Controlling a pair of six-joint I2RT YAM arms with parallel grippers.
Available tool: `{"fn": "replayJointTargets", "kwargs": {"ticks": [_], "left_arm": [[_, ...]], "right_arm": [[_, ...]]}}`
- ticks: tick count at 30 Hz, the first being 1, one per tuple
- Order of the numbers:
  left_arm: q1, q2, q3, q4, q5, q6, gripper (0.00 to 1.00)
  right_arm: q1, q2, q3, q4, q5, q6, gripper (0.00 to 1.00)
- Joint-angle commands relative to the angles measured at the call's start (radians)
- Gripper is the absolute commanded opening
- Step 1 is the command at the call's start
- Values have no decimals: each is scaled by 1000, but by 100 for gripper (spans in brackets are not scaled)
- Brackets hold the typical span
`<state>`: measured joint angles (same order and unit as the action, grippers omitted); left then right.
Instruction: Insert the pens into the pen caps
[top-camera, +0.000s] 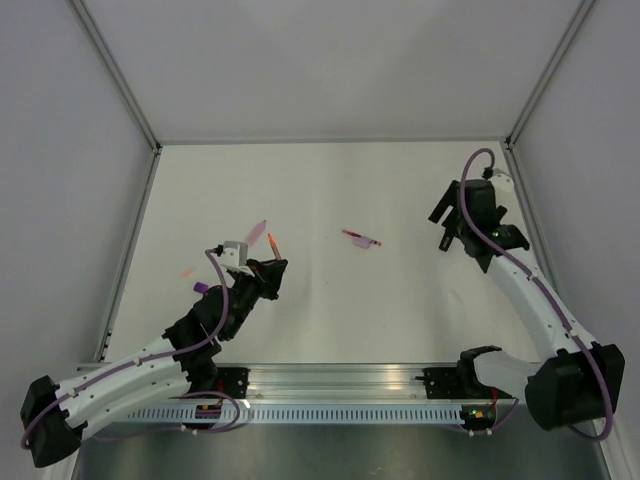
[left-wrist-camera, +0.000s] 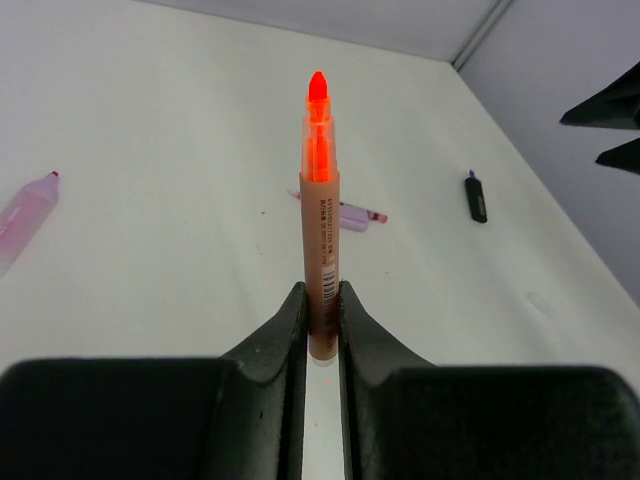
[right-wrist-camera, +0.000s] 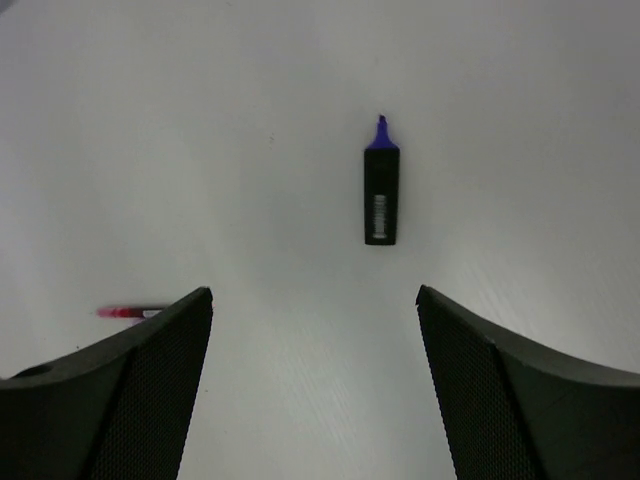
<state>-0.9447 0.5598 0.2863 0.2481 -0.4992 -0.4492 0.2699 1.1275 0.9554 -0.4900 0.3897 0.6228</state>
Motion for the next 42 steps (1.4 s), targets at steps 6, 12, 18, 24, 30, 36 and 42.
{"fn": "replayJointTargets", "kwargs": {"ticks": [6, 12, 18, 24, 30, 36, 42], "left_arm": [[-2, 120, 53, 37, 7, 69, 2], [-2, 114, 56, 49, 82, 92, 2], [-2, 126, 68, 51, 100, 98, 2], [-2, 60, 51, 25, 71, 93, 2], [-2, 55, 48, 7, -25, 70, 2], [-2, 46, 51, -32, -105, 32, 2], [-2, 61, 88, -113, -147, -40, 2]], "right_arm": [[-385, 255, 226, -263, -344, -100, 88], [-391, 403, 411, -430, -250, -245, 87], [-354, 577, 456, -607, -177, -425, 79], [-230, 572, 422, -504, -162, -358, 79], [35, 621, 522, -386, -62, -241, 77], [189, 667, 528, -153, -161, -198, 77], [242, 645, 478, 83, -302, -120, 77]]}}
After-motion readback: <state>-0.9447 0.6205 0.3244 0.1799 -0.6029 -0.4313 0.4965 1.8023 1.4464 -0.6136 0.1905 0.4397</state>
